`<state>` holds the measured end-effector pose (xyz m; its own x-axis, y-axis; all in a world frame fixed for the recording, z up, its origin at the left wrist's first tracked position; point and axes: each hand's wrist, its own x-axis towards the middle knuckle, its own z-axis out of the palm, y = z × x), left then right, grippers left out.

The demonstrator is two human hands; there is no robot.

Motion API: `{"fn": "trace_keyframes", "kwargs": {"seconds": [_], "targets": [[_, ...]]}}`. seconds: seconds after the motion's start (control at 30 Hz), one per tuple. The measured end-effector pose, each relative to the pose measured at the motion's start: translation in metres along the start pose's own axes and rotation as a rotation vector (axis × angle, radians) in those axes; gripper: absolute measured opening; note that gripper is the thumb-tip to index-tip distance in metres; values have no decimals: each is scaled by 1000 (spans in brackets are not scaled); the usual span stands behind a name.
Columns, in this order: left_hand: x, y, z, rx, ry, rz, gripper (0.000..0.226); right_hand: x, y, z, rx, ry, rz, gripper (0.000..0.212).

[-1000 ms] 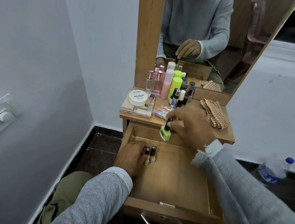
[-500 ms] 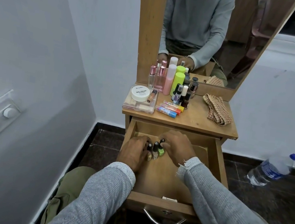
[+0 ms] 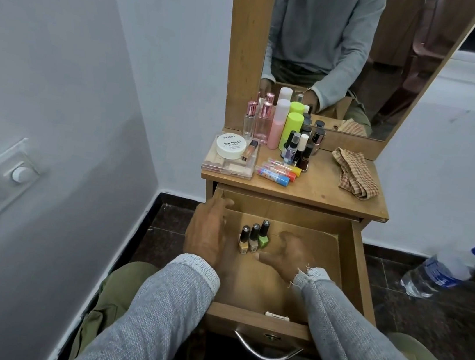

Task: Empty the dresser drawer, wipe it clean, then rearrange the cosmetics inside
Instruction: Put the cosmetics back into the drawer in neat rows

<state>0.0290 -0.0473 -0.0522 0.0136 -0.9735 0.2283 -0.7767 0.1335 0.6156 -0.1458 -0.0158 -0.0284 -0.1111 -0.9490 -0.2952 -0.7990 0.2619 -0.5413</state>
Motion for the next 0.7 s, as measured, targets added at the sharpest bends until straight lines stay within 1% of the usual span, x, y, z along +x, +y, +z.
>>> {"fn": "trace_keyframes", "kwargs": {"seconds": [0.07,0.1,0.17,0.3,0.4,0.53,0.7], "targets": [[3,-3,-2,-3,52,-38,33,2,-7,10,20,-16,34,54],[4,-3,-3,-22,74,-76,25,5,-7,17,33,-9,43,62],[5,-1,-4,-56,90,-118,19,10,-9,28,75,6,48,72],[5,-3,-4,-78,109,-122,25,16,-11,40,113,34,31,76],[6,-5,-4,-86,96,-142,30,20,-16,45,103,21,-8,71],[5,-4,-4,-104,121,-157,28,24,-21,48,87,3,-72,65],[6,-6,-2,-136,133,-207,33,33,-32,55,70,-9,-143,60]]}}
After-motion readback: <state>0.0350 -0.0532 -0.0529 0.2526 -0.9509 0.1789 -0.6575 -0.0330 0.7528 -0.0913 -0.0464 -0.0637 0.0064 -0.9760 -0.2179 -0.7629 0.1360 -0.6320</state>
